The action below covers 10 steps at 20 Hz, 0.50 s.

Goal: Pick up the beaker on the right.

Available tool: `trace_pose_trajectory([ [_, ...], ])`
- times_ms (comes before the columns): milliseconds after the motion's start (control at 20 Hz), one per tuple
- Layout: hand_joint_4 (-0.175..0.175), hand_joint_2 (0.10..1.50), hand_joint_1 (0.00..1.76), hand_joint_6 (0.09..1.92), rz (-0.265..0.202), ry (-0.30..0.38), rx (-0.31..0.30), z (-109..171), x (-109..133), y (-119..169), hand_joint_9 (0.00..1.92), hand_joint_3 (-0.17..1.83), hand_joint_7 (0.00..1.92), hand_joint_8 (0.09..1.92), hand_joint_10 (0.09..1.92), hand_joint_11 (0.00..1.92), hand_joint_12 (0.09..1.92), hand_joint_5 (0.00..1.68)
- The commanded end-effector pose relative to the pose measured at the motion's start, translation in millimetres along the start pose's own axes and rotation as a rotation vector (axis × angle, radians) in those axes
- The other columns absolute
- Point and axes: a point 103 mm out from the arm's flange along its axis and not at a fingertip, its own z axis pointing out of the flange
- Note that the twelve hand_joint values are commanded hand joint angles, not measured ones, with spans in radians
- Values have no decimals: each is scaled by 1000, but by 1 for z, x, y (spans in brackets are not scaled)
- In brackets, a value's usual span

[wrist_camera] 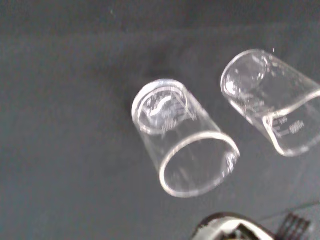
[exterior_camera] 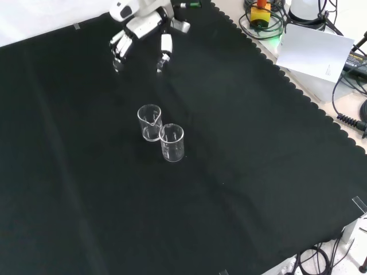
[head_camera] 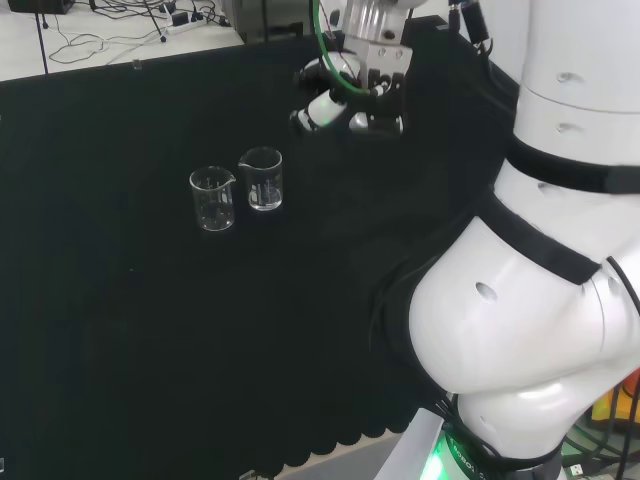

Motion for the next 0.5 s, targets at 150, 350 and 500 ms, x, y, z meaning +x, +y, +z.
trace_pose_trajectory([
  [150,-40,646,840,87,-54,89,-2,26,-10,18,402,575,288,620,644,26,1407,491],
  [350,-45,629,851,87,-74,107,1,38,-14,20,426,591,326,644,644,35,1405,499],
  [500,-47,608,857,87,-96,132,12,47,-16,23,441,607,348,661,639,45,1403,507],
])
